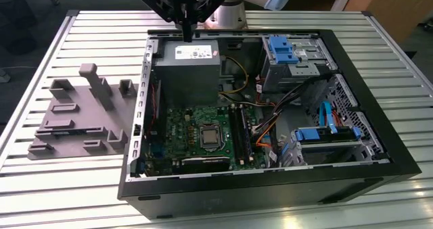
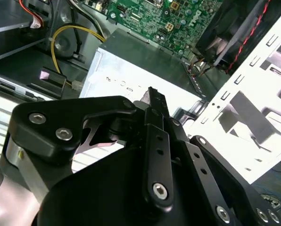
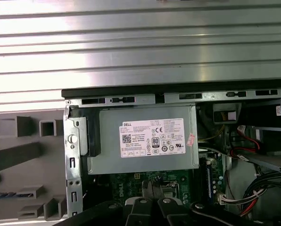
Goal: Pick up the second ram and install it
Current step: 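Reach for the second ram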
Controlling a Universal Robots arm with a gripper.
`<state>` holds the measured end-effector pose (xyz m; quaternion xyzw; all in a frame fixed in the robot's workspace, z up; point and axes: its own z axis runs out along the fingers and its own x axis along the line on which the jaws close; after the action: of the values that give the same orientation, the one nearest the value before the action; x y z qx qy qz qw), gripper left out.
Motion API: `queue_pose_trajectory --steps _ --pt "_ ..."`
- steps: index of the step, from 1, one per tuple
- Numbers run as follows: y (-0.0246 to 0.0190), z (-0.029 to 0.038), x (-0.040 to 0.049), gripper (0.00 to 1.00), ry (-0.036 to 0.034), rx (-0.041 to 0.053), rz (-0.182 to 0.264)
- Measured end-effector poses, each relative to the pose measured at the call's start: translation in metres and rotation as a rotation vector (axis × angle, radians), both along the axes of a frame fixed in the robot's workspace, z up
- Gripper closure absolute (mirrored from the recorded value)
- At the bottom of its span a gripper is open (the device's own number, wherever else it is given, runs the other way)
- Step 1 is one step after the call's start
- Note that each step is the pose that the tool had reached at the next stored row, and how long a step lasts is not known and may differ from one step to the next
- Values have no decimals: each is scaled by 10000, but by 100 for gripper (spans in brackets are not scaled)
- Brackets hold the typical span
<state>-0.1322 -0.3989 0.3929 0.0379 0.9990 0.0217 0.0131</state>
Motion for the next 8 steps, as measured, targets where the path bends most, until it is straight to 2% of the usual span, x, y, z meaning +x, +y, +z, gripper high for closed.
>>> queue_pose_trajectory --steps 8 --pt "0 -3 -85 89 0 0 0"
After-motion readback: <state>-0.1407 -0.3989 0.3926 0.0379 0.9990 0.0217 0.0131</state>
